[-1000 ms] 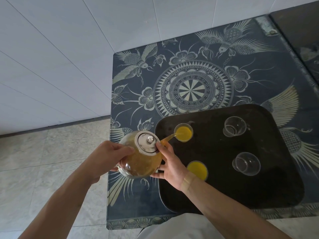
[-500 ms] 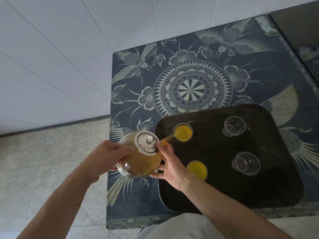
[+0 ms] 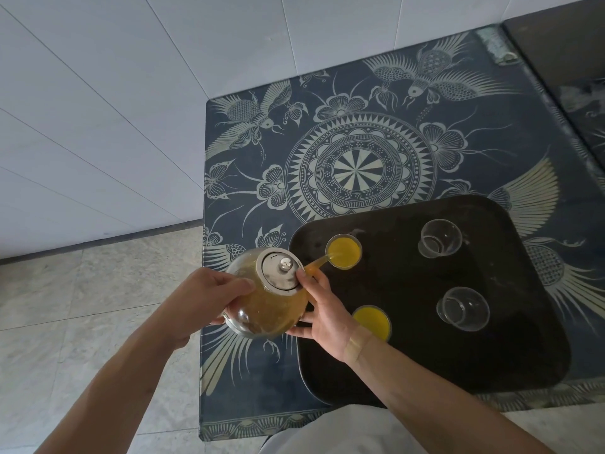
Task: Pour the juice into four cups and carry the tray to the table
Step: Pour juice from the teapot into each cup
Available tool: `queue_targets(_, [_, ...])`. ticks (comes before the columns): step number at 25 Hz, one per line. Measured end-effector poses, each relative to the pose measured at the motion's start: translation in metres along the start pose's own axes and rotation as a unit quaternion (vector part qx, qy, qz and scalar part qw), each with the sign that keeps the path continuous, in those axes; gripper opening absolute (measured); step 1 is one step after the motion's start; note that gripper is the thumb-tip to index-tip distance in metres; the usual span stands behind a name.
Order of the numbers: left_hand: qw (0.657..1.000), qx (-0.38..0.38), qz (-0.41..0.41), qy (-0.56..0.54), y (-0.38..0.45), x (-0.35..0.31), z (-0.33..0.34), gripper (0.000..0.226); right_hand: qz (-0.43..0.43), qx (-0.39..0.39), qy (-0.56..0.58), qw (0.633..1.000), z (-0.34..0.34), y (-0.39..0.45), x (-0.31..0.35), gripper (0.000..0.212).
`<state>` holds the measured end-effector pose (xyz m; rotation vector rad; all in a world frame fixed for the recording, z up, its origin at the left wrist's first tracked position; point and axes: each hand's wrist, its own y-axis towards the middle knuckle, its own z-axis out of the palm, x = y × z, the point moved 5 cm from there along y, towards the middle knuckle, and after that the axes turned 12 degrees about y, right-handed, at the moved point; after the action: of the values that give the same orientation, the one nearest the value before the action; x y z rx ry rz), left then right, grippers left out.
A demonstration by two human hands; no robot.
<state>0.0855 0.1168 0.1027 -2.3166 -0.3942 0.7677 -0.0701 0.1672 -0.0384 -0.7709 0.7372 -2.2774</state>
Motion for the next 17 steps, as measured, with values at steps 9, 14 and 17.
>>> queue_targets(9, [0.998,0.016,0.036,-0.048,0.013,0.013,0.009,0.035,-0.032,-0.035,-0.033,0.998,0.002,-0.011,0.019,0.090])
queue_targets(14, [0.992,0.029,0.073,-0.102,0.020,0.023,0.011,0.047,-0.057,-0.062,-0.064,0.994,0.008,-0.021,0.031,0.095])
queue_targets(17, [0.986,0.036,0.095,-0.134,0.020,0.026,0.011,0.048,-0.071,-0.076,-0.074,0.992,0.011,-0.025,0.035,0.086])
